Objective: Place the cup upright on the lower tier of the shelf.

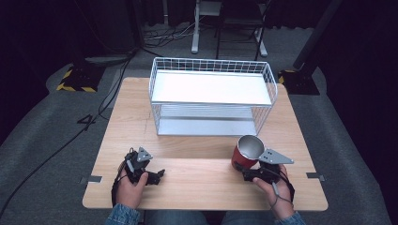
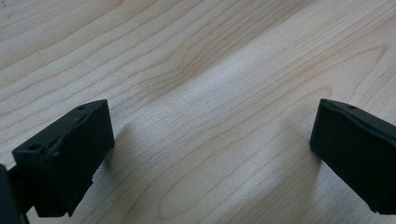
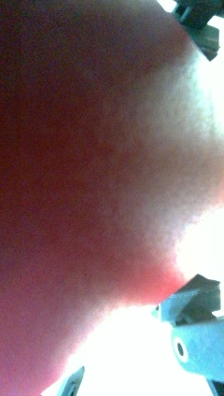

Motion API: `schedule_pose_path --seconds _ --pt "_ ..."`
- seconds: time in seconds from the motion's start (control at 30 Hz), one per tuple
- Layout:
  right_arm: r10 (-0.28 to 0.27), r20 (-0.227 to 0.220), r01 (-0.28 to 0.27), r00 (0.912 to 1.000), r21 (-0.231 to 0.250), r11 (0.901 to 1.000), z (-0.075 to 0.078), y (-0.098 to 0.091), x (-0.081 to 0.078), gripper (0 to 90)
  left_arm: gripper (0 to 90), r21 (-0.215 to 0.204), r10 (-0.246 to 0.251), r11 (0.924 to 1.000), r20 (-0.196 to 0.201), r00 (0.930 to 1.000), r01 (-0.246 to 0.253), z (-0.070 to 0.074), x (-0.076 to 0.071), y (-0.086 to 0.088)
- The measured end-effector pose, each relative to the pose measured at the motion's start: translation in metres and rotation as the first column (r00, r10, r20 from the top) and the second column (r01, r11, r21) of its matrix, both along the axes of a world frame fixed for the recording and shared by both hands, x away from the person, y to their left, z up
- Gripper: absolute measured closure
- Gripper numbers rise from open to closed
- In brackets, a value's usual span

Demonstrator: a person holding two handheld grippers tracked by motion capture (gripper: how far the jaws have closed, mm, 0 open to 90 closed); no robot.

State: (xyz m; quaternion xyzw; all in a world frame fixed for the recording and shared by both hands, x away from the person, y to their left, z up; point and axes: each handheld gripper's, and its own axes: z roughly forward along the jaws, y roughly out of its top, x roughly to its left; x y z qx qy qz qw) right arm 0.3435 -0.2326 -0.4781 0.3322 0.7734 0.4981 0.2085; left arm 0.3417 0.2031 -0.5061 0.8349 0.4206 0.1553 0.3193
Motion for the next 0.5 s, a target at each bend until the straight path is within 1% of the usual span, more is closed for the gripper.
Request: schedule_pose_path --seconds 0.07,0.13,0.17,0.2,0.3,0.33,0.37,0.4,0.5 --pt "0.002 0.0 -0.002 1.0 0.0 1.0 0.001 0.001 0.001 16.2 0.1 -0.001 -0.001 1.0 0.001 1.0 0.001 0.0 0.0 0.0" --pt "0.016 0.006 -0.016 0.9998 0.0 0.9999 0.008 0.008 0.007 16.3 0.1 -0.002 -0.001 1.0 0.0 1.0 0.001 0.0 0.0 0.0" --pt "0.016 0.006 -0.016 0.9998 0.0 0.9999 0.008 0.008 0.007 16.3 0.1 -0.002 -0.001 1.0 0.0 1.0 0.001 0.0 0.0 0.0" --pt "0.022 0.007 -0.022 0.9997 0.005 0.9997 0.011 0.011 0.012 16.3 0.1 -0.001 -0.001 1.0 0.0 1.0 0.001 0.0 0.0 0.0" --pt "0.026 0.005 -0.026 0.9996 0.009 0.9996 0.014 0.014 0.016 16.3 0.1 0.0 0.0 1.0 0.0 1.0 0.0 0.0 0.0 0.0" --pt "0.029 0.001 -0.029 0.9996 0.01 0.9995 0.017 0.017 0.021 16.3 0.1 -0.009 0.005 0.9999 -0.003 1.0 -0.005 0.0 0.0 0.0" --pt "0.029 0.001 -0.029 0.9996 0.01 0.9995 0.017 0.017 0.021 16.3 0.1 -0.009 0.005 0.9999 -0.003 1.0 -0.005 0.0 0.0 0.0" --pt "0.032 -0.004 -0.032 0.9995 0.011 0.9994 0.019 0.02 0.025 16.3 0.1 -0.003 0.001 1.0 -0.002 1.0 -0.001 0.0 0.0 0.0" --pt "0.038 -0.009 -0.038 0.9992 0.009 0.9992 0.021 0.023 0.029 16.3 0.1 -0.002 -0.001 1.0 0.0 1.0 0.001 0.0 0.0 0.0"
